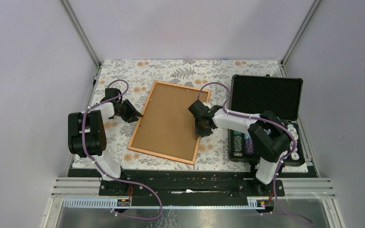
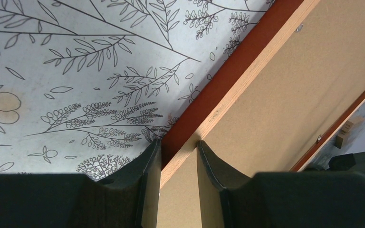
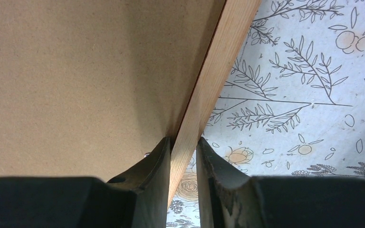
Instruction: Put the photo into the frame
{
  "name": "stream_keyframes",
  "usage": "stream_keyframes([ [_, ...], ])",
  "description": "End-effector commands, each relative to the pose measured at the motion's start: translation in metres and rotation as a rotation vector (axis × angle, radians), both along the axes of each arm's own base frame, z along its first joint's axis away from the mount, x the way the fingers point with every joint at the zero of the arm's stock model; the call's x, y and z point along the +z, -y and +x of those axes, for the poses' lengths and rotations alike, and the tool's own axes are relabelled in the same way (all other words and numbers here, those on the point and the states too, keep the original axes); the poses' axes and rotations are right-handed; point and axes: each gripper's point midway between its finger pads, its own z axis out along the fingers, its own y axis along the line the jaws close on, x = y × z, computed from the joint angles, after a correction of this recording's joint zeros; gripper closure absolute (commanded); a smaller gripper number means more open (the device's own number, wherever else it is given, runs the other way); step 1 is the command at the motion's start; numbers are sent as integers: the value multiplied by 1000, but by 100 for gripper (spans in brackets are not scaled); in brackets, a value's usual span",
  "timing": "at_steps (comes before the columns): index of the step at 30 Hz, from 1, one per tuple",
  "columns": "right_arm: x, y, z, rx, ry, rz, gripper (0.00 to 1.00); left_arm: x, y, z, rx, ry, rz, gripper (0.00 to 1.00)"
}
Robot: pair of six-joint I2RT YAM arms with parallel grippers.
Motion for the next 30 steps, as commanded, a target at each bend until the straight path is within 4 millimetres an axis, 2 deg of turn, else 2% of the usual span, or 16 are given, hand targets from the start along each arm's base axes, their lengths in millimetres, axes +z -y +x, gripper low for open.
stream_keyframes([
  [1, -3, -14, 15, 61, 69, 24, 100, -15, 2, -16, 39, -83, -32, 99],
  [5, 1, -8, 36, 45, 100, 8, 100, -12, 7, -13, 22, -65, -60, 95],
  [8, 2, 3, 55, 13, 109, 2, 100, -6, 8, -11, 10, -42, -63, 84],
  [12, 5, 12, 81, -31, 104, 38, 100, 15, 12, -3, -20, 62, -78, 52],
  [15, 14, 13, 99, -38, 132, 51, 100, 39, 10, 3, -28, 162, -57, 29],
  [18, 16, 13, 113, -15, 155, 31, 100, 61, 7, 6, -35, 253, -24, 16],
  [23, 16, 8, 116, 32, 128, 20, 100, 89, 7, 9, -51, 355, 26, 10],
  [28, 34, 13, 110, 14, 156, 34, 100, 112, 22, 7, -115, 435, 115, 8],
  [30, 41, 15, 109, 7, 167, 42, 100, 123, 34, 5, -158, 478, 140, 8],
])
